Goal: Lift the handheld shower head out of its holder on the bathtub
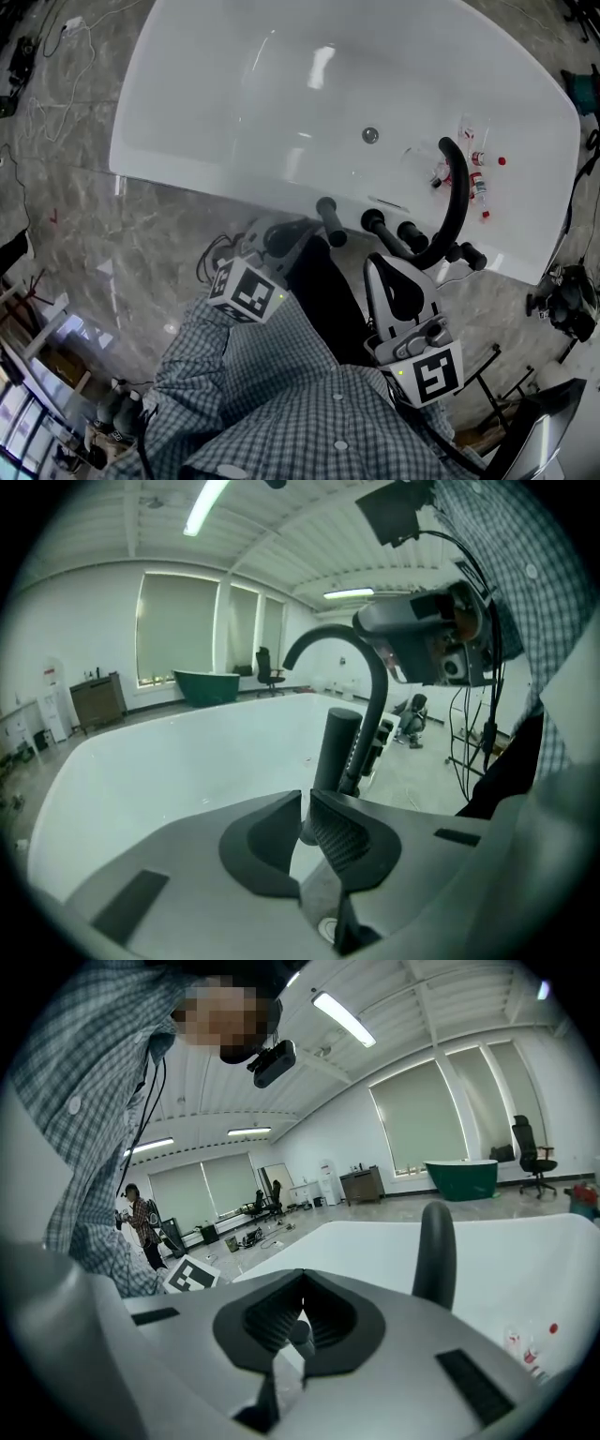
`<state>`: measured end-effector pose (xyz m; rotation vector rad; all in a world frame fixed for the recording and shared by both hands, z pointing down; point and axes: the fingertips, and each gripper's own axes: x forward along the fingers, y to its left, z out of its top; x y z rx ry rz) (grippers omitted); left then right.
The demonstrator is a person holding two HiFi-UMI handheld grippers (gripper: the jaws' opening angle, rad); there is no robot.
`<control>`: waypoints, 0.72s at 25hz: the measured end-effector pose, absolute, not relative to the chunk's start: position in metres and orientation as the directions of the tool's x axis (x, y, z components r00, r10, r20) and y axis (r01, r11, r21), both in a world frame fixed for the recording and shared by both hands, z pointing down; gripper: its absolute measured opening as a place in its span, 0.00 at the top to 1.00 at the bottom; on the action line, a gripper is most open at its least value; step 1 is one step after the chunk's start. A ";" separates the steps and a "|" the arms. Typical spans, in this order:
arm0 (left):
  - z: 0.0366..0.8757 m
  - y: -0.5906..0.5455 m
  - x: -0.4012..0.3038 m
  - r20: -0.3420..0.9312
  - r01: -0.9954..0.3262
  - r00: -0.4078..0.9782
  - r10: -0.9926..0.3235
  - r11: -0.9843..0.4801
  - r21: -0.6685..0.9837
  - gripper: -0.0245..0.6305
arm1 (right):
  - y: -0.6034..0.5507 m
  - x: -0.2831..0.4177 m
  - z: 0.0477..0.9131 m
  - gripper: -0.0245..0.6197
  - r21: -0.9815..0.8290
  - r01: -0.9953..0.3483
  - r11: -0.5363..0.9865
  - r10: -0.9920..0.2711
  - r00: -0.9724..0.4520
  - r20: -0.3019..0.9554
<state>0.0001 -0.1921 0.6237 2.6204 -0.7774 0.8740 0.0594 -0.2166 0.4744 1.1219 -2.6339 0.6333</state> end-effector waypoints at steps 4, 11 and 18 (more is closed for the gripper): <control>0.657 -0.189 -0.002 0.672 -0.513 0.646 -0.362 -0.858 0.030 0.95 | -0.215 0.060 0.479 0.94 -0.304 -0.723 0.621 -0.633 -0.690 0.350; 0.704 -0.187 0.003 0.728 -0.468 0.617 -0.299 -0.883 0.034 0.94 | -0.213 0.066 0.488 0.94 -0.300 -0.731 0.613 -0.635 -0.682 0.363; 0.723 -0.181 0.014 0.752 -0.408 0.611 -0.248 -0.912 0.031 0.81 | -0.213 0.070 0.491 0.94 -0.308 -0.753 0.582 -0.657 -0.658 0.366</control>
